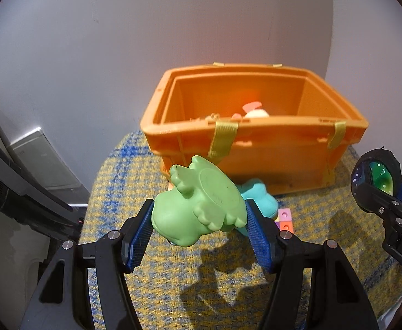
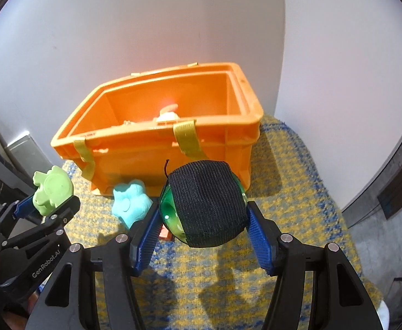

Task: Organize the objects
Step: 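Carry ball and frog over the orange bin and open both tools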

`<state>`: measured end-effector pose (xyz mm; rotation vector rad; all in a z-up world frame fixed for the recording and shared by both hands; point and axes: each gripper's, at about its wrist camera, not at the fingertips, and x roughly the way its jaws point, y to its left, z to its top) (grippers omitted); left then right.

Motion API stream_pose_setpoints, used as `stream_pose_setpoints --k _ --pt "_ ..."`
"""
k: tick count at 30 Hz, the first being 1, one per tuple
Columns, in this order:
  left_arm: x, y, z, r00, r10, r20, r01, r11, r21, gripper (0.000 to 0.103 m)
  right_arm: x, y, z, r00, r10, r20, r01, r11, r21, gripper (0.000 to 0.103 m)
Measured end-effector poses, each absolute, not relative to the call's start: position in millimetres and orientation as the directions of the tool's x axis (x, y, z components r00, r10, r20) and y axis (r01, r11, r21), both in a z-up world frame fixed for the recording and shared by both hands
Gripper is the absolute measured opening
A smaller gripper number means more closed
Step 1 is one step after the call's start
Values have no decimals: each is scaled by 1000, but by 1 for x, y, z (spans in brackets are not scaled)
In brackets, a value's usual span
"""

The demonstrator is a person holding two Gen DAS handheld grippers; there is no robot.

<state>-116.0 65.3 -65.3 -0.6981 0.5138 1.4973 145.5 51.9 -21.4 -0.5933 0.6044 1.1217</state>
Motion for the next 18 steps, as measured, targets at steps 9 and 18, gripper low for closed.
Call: stream_pose_setpoints --k 9,18 --pt "-119 67 -37 25 744 -668 -994 -53 -97 63 144 51 5 318 667 -674 -939 319 -128 60" --pt "-125 76 -12 25 765 -643 -994 -51 -99 64 145 57 25 322 691 -647 -939 318 -128 60"
